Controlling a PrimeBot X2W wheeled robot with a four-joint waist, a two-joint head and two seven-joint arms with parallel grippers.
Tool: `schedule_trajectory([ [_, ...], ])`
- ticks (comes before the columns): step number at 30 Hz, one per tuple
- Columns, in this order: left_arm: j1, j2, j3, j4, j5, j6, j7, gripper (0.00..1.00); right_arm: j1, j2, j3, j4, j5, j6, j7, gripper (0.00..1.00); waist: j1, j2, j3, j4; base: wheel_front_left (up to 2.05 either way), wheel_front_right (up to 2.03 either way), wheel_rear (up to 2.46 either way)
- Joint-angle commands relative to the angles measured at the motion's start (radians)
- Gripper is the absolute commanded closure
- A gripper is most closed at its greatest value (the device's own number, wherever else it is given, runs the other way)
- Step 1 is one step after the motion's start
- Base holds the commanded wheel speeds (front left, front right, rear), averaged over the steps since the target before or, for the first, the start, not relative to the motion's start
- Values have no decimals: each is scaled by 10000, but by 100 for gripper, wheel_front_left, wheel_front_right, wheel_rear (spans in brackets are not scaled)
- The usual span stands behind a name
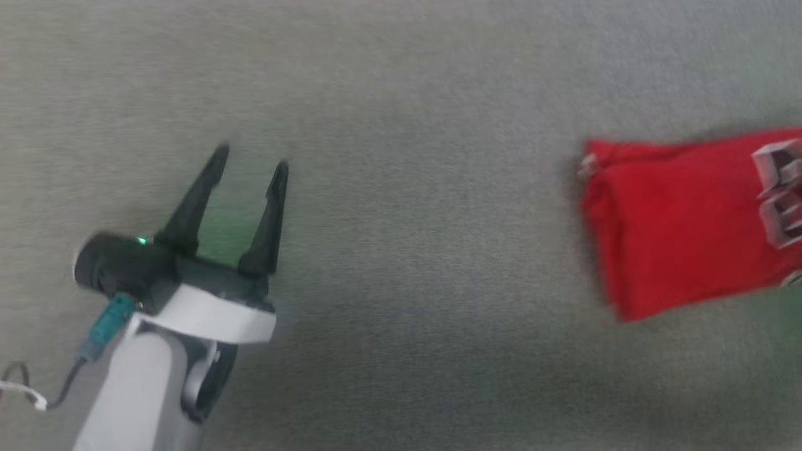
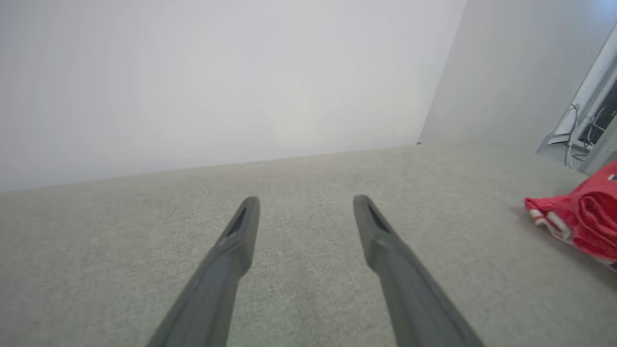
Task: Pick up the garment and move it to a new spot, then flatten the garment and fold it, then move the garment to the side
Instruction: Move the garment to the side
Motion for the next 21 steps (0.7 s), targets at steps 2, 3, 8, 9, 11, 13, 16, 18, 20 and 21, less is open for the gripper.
schedule_trajectory([
  [2,-545,209,-98,-174,184,-17,-43,0,-383,-236,-583,180,-273,-12,-728,100,0,0,703,-639,0,0,0],
  [3,-761,276,-171,-233,182,-17,-41,0,-501,-319,-885,379,-405,-14,-1019,100,0,0,877,-749,0,0,0],
  [8,-1993,731,-738,-296,286,-17,-41,0,-1317,-632,-1778,1525,-1137,-9,-2443,100,0,0,1698,-1115,0,0,0],
  [9,-2256,831,-858,-301,303,-17,-41,0,-1503,-689,-1886,1808,-1268,-9,-2702,100,0,0,1863,-1163,0,0,0],
  [11,-2751,992,-1057,-325,309,-17,-41,0,-1929,-741,-2045,2397,-1486,-9,-3176,100,0,0,2145,-1232,0,0,0],
  [13,-3221,1165,-1219,-359,330,-17,-41,0,-2395,-803,-2163,3024,-1805,-9,-3601,100,0,0,2402,-1275,0,0,0],
  [16,-3818,1319,-1364,-442,341,-17,-41,0,-3068,-908,-2311,4062,-2327,-9,-4209,100,0,0,2717,-1278,0,0,0],
  [18,-4105,1400,-1423,-520,372,-17,-41,0,-3572,-784,-2466,4742,-2634,-9,-4639,100,0,0,2880,-1285,0,0,0],
  [20,-4305,1486,-1531,-548,382,-17,-41,0,-3981,-634,-2459,5361,-2837,-8,-4932,100,0,0,3011,-1279,0,0,0],
  [21,-4305,1486,-1531,-548,382,-17,-41,0,-3981,-634,-2459,5361,-2837,-8,-4932,100,0,0,3011,-1279,0,0,0],
])
